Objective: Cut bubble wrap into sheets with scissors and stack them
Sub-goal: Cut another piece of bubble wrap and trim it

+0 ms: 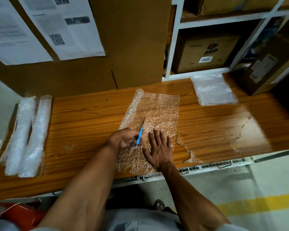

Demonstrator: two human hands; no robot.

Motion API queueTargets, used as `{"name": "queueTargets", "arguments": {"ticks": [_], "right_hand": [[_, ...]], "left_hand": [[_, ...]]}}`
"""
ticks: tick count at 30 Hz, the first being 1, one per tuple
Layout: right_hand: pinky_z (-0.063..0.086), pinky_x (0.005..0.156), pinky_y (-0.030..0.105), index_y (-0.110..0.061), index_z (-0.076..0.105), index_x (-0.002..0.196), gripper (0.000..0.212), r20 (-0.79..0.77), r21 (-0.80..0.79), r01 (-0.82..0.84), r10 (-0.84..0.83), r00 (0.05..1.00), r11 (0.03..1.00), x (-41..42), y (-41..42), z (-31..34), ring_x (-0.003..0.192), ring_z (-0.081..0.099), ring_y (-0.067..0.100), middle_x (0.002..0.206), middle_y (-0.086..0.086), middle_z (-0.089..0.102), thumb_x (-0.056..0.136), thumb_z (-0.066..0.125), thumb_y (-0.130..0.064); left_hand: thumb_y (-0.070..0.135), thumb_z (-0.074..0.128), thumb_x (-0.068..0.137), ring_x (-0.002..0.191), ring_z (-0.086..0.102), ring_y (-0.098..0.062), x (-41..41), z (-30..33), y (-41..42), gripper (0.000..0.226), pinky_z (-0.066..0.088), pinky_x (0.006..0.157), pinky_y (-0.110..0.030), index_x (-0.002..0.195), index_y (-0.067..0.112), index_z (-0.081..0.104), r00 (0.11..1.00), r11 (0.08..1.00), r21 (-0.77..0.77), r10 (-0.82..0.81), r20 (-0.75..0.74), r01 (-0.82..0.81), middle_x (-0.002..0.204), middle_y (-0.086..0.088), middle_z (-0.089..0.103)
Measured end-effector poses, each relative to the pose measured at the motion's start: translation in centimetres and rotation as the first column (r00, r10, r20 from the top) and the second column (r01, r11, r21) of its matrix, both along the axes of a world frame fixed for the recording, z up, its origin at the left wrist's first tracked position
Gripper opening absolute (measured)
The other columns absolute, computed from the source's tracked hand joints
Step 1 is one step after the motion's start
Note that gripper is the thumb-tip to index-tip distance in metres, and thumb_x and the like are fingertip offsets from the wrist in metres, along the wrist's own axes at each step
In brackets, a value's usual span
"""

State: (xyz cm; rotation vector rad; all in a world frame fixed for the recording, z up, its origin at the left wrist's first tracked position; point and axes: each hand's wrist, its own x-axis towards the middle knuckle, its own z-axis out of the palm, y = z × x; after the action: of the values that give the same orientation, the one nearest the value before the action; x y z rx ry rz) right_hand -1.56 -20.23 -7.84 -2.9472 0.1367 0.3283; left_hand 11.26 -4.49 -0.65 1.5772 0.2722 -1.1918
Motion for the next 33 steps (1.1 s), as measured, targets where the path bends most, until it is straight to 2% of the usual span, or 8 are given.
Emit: {"name": "queueTargets", "arguments": {"ticks": [4,12,17,18,23,27,30,33], "right_hand": [[-0.007,0.128,0.059,-0.025,-0.016,0.165,0.084,0.010,0.003,0.007,-0.007,1.000,1.000,-0.1,0.0,0.0,0.159,-0.021,0.031,0.172,0.008,-0.023,0.100,-0.001,-0.076],[-0.005,0.128,0.057,-0.026,-0.007,0.167,0.083,0.019,0.023,0.033,-0.033,0.999,0.999,-0.1,0.3,0.2,0.160,-0.018,0.029,0.174,0.005,-0.017,0.101,0.005,-0.075],[0.017,0.127,0.056,-0.021,0.021,0.165,0.073,0.098,0.066,0.077,-0.084,0.992,0.995,1.5,0.5,1.2,0.160,0.016,0.030,0.174,0.008,0.017,0.104,0.019,-0.061],[0.017,0.127,0.056,-0.021,0.020,0.165,0.072,0.108,0.066,0.081,-0.088,0.990,0.995,1.9,0.3,1.3,0.160,0.015,0.030,0.174,0.008,0.016,0.105,0.019,-0.059],[-0.003,0.128,0.059,-0.028,-0.010,0.167,0.075,0.016,0.014,0.055,-0.055,0.998,0.998,4.1,-1.0,0.3,0.160,-0.019,0.029,0.173,0.003,-0.021,0.103,0.010,-0.062],[-0.011,0.127,0.058,-0.030,-0.011,0.167,0.077,0.005,-0.014,0.049,-0.049,0.999,0.999,4.1,-1.5,-0.2,0.160,-0.020,0.028,0.173,0.003,-0.021,0.102,0.008,-0.066],[-0.009,0.127,0.057,-0.030,-0.010,0.167,0.077,0.015,-0.019,0.054,-0.054,0.998,0.998,4.0,-1.4,-0.2,0.160,-0.020,0.027,0.174,0.003,-0.020,0.102,0.008,-0.067],[-0.007,0.128,0.057,-0.031,-0.010,0.167,0.076,0.026,-0.014,0.060,-0.060,0.998,0.998,3.9,-1.3,-0.1,0.160,-0.021,0.026,0.174,0.002,-0.020,0.102,0.009,-0.067]], "left_hand": [[0.017,0.060,0.104,0.067,0.076,-0.018,0.3,-0.1,-0.2,0.029,0.051,0.042,-0.015,0.129,0.004,0.062,1.000,1.000,0.005,-0.001,0.015,0.000,0.096,-0.017,0.073],[0.007,0.079,0.088,0.060,0.072,-0.010,0.9,-1.7,0.3,0.045,0.039,0.037,-0.012,0.128,-0.003,0.061,0.997,0.997,0.080,0.002,0.083,-0.008,0.099,-0.017,0.077],[0.005,0.070,0.095,0.042,0.061,-0.004,1.1,-0.6,0.2,0.027,0.038,0.036,-0.010,0.119,-0.007,0.067,0.998,0.998,0.066,-0.020,0.067,0.016,0.090,-0.016,0.075],[0.005,0.069,0.096,0.042,0.060,-0.003,1.1,-0.4,0.1,0.026,0.038,0.036,-0.011,0.119,-0.008,0.067,0.998,0.998,0.062,-0.026,0.065,0.022,0.089,-0.017,0.075],[0.016,0.077,0.092,0.049,0.059,-0.006,2.1,-1.5,0.1,0.043,0.038,0.038,-0.015,0.128,0.000,0.060,0.995,0.994,0.075,-0.079,0.058,0.075,0.095,-0.016,0.079],[0.022,0.073,0.097,0.045,0.057,-0.004,3.0,-1.5,0.0,0.034,0.040,0.041,-0.016,0.125,0.006,0.067,0.993,0.991,0.086,-0.107,0.043,0.103,0.098,-0.015,0.079],[0.028,0.072,0.098,0.053,0.068,-0.008,3.6,-1.2,-0.4,0.031,0.042,0.041,-0.017,0.120,0.007,0.068,0.992,0.990,0.077,-0.123,0.015,0.122,0.100,-0.014,0.079],[0.032,0.072,0.096,0.054,0.065,-0.008,4.2,-0.8,-0.9,0.038,0.044,0.045,-0.017,0.119,0.002,0.069,0.989,0.986,0.088,-0.146,0.022,0.144,0.100,-0.016,0.078]]}}
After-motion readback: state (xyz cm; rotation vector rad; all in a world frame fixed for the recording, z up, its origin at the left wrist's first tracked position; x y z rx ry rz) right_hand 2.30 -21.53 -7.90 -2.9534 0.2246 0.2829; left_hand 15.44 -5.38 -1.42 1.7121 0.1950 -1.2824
